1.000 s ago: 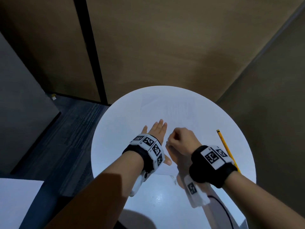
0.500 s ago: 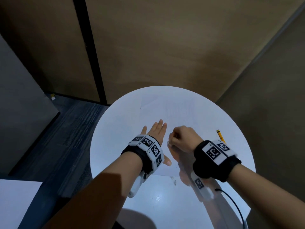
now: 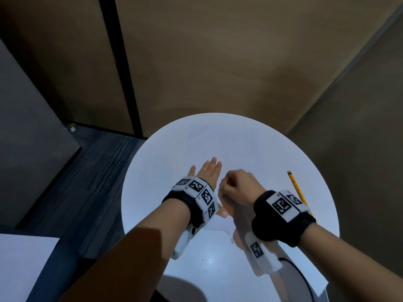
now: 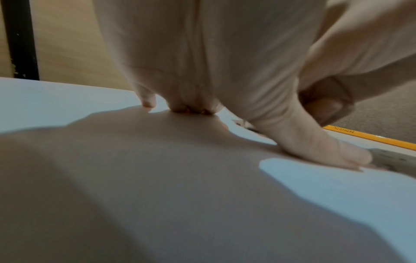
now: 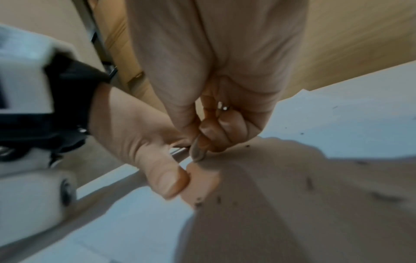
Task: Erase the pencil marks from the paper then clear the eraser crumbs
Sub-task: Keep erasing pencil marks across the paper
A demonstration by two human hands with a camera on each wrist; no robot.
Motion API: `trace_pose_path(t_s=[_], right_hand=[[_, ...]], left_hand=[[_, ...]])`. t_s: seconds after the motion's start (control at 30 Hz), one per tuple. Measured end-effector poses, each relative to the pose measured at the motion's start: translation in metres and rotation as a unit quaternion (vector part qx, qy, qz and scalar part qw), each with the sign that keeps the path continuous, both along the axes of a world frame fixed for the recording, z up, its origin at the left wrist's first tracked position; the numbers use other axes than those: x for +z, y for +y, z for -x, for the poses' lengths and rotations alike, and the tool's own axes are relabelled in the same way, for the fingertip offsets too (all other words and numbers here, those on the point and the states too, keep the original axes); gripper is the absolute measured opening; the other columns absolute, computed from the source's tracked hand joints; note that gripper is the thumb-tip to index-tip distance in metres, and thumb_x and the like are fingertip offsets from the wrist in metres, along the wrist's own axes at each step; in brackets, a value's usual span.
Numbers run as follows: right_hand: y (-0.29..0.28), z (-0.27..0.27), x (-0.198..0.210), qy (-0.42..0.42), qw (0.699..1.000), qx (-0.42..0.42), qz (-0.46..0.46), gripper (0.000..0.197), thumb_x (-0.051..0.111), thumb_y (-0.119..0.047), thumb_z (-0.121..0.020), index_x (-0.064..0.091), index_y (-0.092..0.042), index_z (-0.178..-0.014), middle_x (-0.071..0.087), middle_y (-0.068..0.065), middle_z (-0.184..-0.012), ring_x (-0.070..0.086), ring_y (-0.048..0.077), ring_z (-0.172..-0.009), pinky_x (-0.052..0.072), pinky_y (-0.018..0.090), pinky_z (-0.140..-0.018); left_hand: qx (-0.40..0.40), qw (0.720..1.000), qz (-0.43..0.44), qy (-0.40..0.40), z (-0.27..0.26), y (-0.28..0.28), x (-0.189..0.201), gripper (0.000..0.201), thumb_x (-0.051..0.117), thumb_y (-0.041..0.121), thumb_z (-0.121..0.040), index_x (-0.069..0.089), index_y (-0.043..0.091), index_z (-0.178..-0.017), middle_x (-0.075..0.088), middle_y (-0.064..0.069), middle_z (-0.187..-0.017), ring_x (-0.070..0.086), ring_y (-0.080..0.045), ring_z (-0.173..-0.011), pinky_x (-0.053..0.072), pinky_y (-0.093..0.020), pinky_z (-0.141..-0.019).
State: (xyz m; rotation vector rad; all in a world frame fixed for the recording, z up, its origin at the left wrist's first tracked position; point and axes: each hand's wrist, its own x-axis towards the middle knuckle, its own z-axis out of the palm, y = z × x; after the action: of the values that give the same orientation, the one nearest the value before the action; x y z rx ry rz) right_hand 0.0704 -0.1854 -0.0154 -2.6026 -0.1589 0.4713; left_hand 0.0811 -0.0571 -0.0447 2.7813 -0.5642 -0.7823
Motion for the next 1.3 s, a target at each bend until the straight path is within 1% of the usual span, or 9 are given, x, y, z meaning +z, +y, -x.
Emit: trace_pose_path(t_s=[0.2,0.3,0.43,0.53,0.67,0.83,1.03,1.17,1.3], right_hand=[[-0.003,-0.019,0.005,-0.033,0.999,-0.026,0.02,0.017,0.054,-0.013,-0.088,0.066,-0.002,-0.093,0.068,0.01,-0.1,0.059,0.021,-0.091,0.034,0.019,-0.061],[-0.004,-0.007,0.002,-0.032,0.999,-0.009,-0.012,0.014,0.052,-0.013,-0.089,0.064,-0.006,-0.089,0.068,0.007,-0.092,0.057,0.015,-0.08,0.034,0.016,-0.055],[-0.022,0.006,0.011,0.092,0.992,0.091,-0.007,0.008,0.058,-0.012,-0.085,0.062,-0.016,-0.079,0.06,-0.011,-0.07,0.053,-0.002,-0.061,0.037,0.008,-0.057],[-0.048,0.001,0.013,0.079,0.98,-0.074,-0.17,0.012,0.057,-0.005,-0.088,0.063,-0.008,-0.078,0.062,-0.001,-0.064,0.053,0.002,-0.049,0.038,0.011,-0.047],[-0.075,0.007,0.01,0.067,0.912,-0.266,-0.304,0.011,0.055,-0.004,-0.091,0.061,0.005,-0.093,0.054,0.014,-0.07,0.046,0.018,-0.055,0.038,0.021,-0.047],[-0.068,0.017,0.003,0.092,0.94,-0.196,-0.265,0.011,0.058,-0.006,-0.09,0.063,0.004,-0.092,0.056,0.01,-0.059,0.047,0.022,-0.053,0.038,0.026,-0.048],[-0.036,0.013,0.001,0.061,0.983,-0.078,-0.152,0.008,0.063,-0.017,-0.086,0.063,-0.01,-0.086,0.061,-0.001,-0.06,0.053,0.012,-0.052,0.043,0.02,-0.056],[-0.023,0.001,0.005,-0.02,0.993,-0.073,-0.087,0.021,0.063,-0.017,-0.084,0.05,-0.022,-0.068,0.056,-0.009,-0.072,0.048,-0.002,-0.065,0.033,0.008,-0.054],[-0.013,0.013,0.003,0.048,0.995,-0.008,-0.082,0.012,0.065,-0.014,-0.079,0.056,-0.014,-0.071,0.062,-0.004,-0.072,0.055,0.008,-0.066,0.044,0.018,-0.061]], left_hand=[[-0.009,1.0,-0.01,0.003,0.002,0.002,-0.004,0.131,0.069,0.064,-0.068,-0.024,0.016,-0.146,-0.03,-0.002,-0.154,-0.021,-0.018,-0.144,-0.012,-0.045,-0.114],[-0.009,1.0,-0.006,-0.002,0.001,0.002,-0.002,0.13,0.069,0.063,-0.069,-0.023,0.015,-0.147,-0.029,-0.003,-0.154,-0.02,-0.019,-0.144,-0.011,-0.045,-0.114],[-0.01,1.0,0.002,0.008,0.0,0.003,-0.004,0.131,0.07,0.064,-0.068,-0.024,0.017,-0.147,-0.03,-0.001,-0.154,-0.022,-0.017,-0.143,-0.013,-0.044,-0.114],[-0.015,1.0,0.009,0.019,-0.002,0.008,0.0,0.125,0.069,0.062,-0.071,-0.02,0.02,-0.148,-0.028,0.0,-0.155,-0.019,-0.015,-0.144,-0.011,-0.042,-0.114],[-0.045,0.998,-0.009,0.051,-0.014,0.01,0.022,0.089,0.056,0.04,-0.093,-0.01,0.021,-0.151,-0.02,-0.004,-0.157,-0.009,-0.019,-0.146,0.002,-0.043,-0.116],[-0.057,0.997,-0.015,0.053,-0.019,0.008,0.028,0.067,0.04,0.015,-0.102,-0.002,0.027,-0.152,-0.019,-0.006,-0.157,-0.008,-0.02,-0.146,0.007,-0.042,-0.117],[-0.08,0.995,-0.014,0.054,-0.019,0.017,0.007,0.118,0.075,0.055,-0.07,-0.012,0.04,-0.148,-0.026,-0.005,-0.155,-0.016,-0.024,-0.145,-0.003,-0.047,-0.117],[-0.087,0.995,-0.041,0.039,-0.021,0.016,0.003,0.13,0.079,0.059,-0.061,-0.018,0.041,-0.145,-0.028,-0.005,-0.154,-0.016,-0.026,-0.145,-0.001,-0.051,-0.117],[-0.089,0.995,-0.042,0.034,-0.019,0.014,0.005,0.131,0.081,0.053,-0.063,-0.017,0.035,-0.147,-0.029,-0.006,-0.154,-0.018,-0.022,-0.145,-0.004,-0.047,-0.115]])
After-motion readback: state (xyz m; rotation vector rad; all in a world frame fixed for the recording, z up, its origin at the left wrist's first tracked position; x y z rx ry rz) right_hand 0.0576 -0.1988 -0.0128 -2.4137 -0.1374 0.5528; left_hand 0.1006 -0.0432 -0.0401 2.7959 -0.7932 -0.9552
